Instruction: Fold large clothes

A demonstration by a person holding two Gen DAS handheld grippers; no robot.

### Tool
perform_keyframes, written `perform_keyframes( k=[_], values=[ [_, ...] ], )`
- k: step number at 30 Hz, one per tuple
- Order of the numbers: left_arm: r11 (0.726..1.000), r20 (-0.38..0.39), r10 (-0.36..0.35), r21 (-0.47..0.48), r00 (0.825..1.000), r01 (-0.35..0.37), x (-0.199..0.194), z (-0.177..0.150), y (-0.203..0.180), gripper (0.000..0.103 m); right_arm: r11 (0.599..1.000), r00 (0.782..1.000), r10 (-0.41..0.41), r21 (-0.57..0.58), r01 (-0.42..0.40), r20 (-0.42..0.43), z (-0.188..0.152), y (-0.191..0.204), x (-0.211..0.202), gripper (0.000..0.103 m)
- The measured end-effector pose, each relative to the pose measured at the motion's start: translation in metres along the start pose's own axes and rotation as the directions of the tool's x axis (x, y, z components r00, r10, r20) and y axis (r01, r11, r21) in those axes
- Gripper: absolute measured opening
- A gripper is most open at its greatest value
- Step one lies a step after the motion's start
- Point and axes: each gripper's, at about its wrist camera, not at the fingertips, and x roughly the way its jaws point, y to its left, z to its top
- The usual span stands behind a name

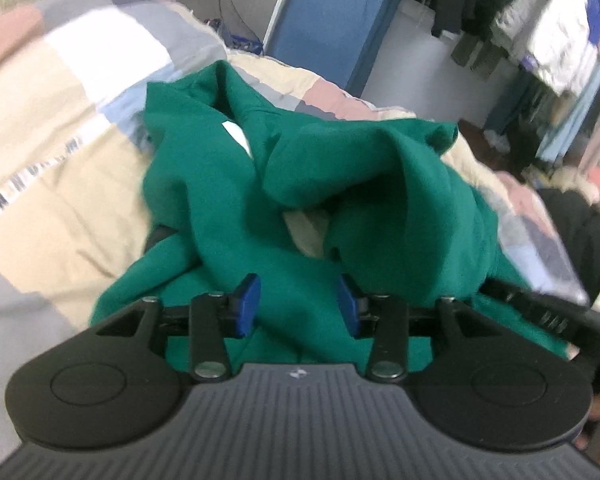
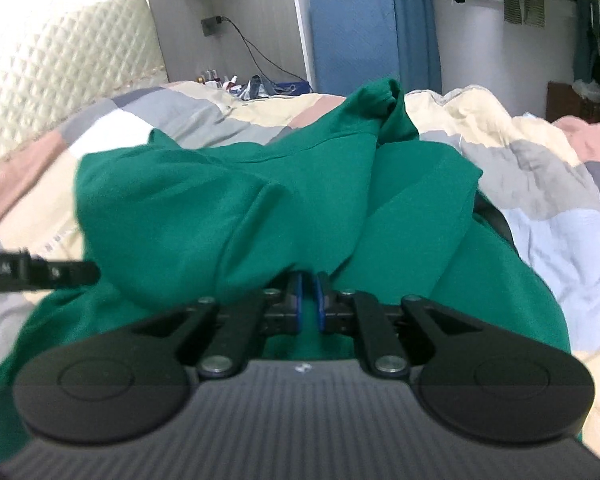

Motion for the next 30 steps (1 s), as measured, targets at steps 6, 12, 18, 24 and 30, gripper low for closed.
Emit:
perform_keyframes(
  k=[6, 12, 18, 24, 30],
  values=[
    [0.999, 0.037, 0.003, 0.047, 0.999, -0.005, -0.023, -0.019, 0.0, 0.048, 1.0, 0.995, 0.029, 0.0, -0.029, 0.09, -0.006, 0.018, -0.036, 0.063],
    [0.999, 0.053, 0.001, 0.039, 0.999, -0.003, -0.025, -0.011, 0.01, 0.048, 0.993, 0.974, 0.112, -0.058, -0.103, 0.197, -0.001, 0.047, -0.045, 0.081],
    [1.0, 0.066, -0.004, -0.031, 0.998, 0.006, -0.019, -0.004, 0.029, 0.049, 0.982, 0.97, 0.143, -0.148, -0.115, 0.196, -0.001, 0.079, -0.007, 0.081],
    [0.997, 0.091, 0.014, -0.072, 0.996, -0.007, -0.019, 0.003, 0.042, 0.049, 0.96, 0.989, 0.062, -0.279, -0.022, 0.136, -0.008, 0.091, 0.026, 0.025],
    [0.994, 0.13, -0.024, -0.102, 0.991, 0.037, -0.027, 0.004, 0.047, 0.049, 0.942, 0.981, 0.097, -0.334, -0.035, 0.17, -0.005, 0.091, -0.006, 0.011]
  ],
)
